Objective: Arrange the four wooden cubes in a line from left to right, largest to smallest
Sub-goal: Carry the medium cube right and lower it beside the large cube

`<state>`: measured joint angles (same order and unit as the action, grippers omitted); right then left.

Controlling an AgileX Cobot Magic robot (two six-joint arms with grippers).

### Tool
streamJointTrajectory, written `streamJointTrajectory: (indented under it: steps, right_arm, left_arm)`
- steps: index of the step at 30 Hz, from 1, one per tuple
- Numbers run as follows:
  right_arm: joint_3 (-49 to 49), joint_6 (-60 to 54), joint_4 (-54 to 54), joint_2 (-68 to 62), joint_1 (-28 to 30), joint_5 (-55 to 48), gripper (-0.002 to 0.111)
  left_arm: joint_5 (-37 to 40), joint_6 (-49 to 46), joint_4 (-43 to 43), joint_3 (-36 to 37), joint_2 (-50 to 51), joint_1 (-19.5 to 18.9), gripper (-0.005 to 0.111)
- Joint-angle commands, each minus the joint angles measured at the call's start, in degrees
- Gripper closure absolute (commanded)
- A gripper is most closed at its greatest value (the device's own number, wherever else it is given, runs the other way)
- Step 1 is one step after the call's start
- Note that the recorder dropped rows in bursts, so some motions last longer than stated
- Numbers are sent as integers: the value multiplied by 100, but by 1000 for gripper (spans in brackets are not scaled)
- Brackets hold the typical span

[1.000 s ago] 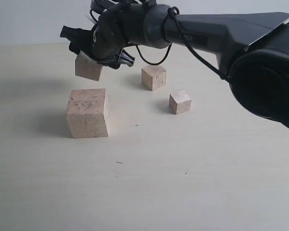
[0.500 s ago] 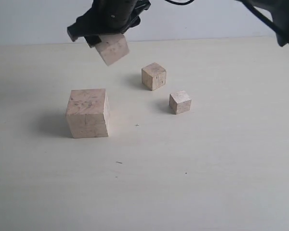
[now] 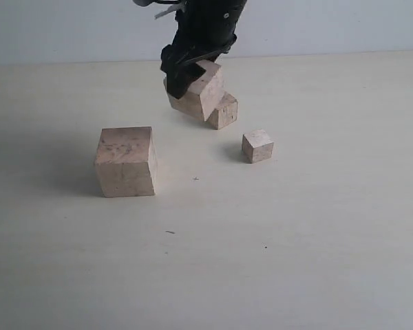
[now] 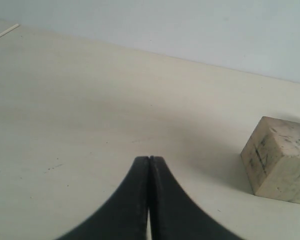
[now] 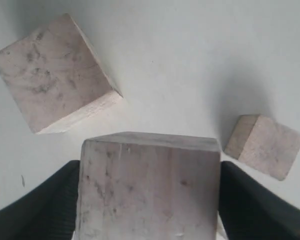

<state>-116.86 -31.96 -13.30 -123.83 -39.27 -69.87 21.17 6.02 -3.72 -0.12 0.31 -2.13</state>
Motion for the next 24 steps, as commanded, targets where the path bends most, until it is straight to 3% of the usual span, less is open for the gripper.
streamJointTrajectory:
  steps: [1,14,24]
  right_arm:
    - [107,-1566,-571,168,307,-10,108]
    - [1306,-4316,-1238,181,365,-10,108]
    - [1491,-4541,-1790,-251,291,-10,108]
  left_arm:
    - [-32,8,11,12,-31,18,107]
    - [-32,8,11,12,-31,18,107]
    - [-32,8,11,12,-31,18,107]
